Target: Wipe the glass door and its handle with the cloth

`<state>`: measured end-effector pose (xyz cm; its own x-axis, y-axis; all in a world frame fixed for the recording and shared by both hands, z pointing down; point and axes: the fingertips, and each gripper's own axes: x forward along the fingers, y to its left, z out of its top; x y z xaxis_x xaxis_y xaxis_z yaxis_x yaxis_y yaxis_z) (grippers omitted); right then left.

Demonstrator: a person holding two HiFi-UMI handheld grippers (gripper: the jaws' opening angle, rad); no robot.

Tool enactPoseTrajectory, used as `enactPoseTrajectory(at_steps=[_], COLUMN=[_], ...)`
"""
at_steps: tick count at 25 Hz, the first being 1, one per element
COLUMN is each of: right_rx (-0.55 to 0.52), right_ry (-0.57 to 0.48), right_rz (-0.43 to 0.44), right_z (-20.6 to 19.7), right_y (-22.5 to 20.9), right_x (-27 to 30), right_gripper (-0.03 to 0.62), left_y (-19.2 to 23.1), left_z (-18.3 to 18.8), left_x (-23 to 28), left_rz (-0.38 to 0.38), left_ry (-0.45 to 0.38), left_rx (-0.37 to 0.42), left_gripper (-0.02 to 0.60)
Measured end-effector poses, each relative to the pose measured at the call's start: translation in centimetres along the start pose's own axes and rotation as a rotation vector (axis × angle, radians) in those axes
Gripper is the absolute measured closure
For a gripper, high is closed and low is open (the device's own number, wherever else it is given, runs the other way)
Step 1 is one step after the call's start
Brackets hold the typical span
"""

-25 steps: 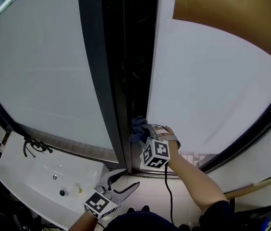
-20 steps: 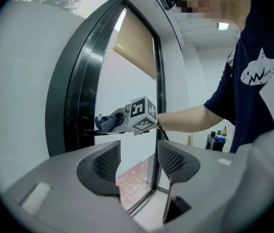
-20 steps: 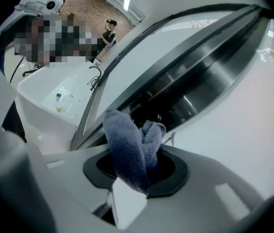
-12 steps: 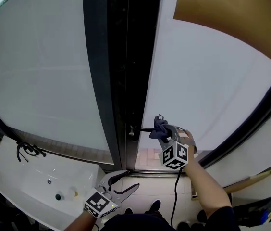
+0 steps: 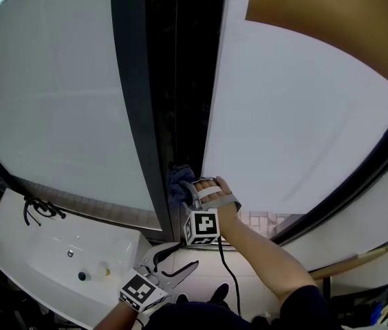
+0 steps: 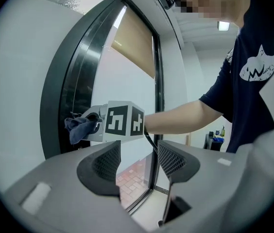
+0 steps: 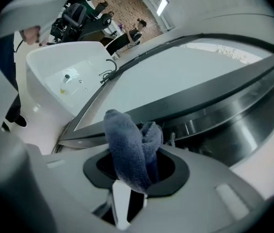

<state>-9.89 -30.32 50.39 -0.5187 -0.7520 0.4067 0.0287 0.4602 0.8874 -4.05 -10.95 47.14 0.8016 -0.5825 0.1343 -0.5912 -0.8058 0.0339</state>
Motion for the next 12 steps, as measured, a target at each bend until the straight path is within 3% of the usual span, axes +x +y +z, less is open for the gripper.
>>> enactPoseTrajectory(at_steps=[12], right_rx=[-0.013], right_ry=[0.068], right_rz=[0.002], right_z=[-5.7], right_y=[1.0], right_x=[-3.3], right_gripper=[0.465], left_y=[0.5], left_z=[-0.2], left_x=[0.0], left_rz=[0.010], left_ry=[-0.016], left_rx=[-0.015], left_gripper=[0.347])
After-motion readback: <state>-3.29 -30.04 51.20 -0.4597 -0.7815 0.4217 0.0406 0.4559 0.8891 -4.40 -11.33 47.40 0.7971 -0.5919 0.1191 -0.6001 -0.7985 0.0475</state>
